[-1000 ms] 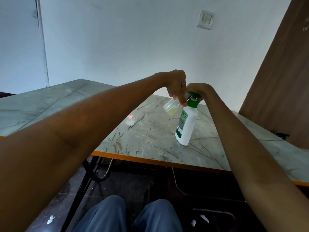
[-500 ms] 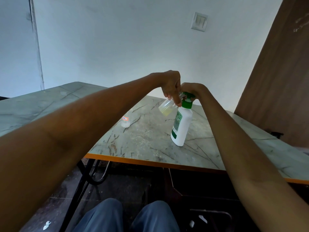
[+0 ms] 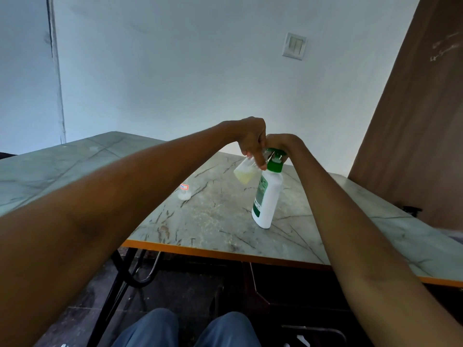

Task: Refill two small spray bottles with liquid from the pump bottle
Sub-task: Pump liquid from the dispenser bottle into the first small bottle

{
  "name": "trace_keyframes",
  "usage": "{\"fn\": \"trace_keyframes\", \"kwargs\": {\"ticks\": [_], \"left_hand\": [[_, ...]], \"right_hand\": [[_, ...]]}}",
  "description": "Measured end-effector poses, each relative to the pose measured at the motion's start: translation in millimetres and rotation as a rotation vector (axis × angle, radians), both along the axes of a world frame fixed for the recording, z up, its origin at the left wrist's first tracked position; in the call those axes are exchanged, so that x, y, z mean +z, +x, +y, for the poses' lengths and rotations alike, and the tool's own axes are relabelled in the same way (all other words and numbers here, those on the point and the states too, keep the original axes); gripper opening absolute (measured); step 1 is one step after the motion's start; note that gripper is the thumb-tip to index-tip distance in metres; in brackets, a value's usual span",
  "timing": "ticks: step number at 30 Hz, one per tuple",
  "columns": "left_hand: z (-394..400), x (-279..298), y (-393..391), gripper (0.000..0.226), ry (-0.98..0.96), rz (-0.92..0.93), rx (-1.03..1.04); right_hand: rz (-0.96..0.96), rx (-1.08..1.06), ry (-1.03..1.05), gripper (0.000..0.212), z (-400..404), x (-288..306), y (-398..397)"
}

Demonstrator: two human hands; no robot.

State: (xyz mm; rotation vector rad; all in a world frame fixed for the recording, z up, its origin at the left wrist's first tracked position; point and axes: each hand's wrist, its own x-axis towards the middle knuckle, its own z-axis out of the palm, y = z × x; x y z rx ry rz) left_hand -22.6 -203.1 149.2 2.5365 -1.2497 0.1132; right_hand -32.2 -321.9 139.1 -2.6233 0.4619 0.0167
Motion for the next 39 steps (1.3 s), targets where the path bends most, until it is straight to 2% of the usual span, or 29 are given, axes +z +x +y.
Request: {"fn": "trace_keyframes", "kwargs": {"ticks": [9, 13, 16, 20, 22, 24, 30, 34, 39], "left_hand": [[0, -8, 1, 0.046, 0.004, 0.016, 0.027], [2, -12, -1, 0.064, -0.049, 0.016, 0.050], [3, -13, -6, 0.079, -0.128, 0.037, 0.043], [3, -14, -12, 0.082, -0.170, 0.026, 0.032], [5, -16, -13, 0.083, -0.186, 0.036, 0.040], [9, -17, -15, 0.085, -0.206, 0.052, 0.053], [23, -22, -21, 0.092, -0.283, 0.093, 0.104], [30, -31, -23, 0.096, -0.420, 0.216, 0.137], [31, -53, -24, 0.081, -0.562, 0.365, 0.113]], "right_hand": [[-0.006, -0.061, 0.042, 0.040, -1, -8, -4], [-0.053, -0.085, 0.077, 0.042, -3, -10, -6], [-0.202, -0.099, 0.164, 0.036, -5, -9, -5], [-0.483, -0.133, 0.327, 0.024, -10, -11, -6], [-0.581, -0.098, 0.417, 0.018, -12, -13, -9], [-0.638, -0.027, 0.470, 0.022, -11, -14, -16], [-0.641, 0.124, 0.400, 0.034, -6, -9, -36], [-0.648, 0.127, 0.336, 0.038, -1, -6, -43], [-0.627, 0.133, 0.367, 0.032, -1, -19, -46]]}}
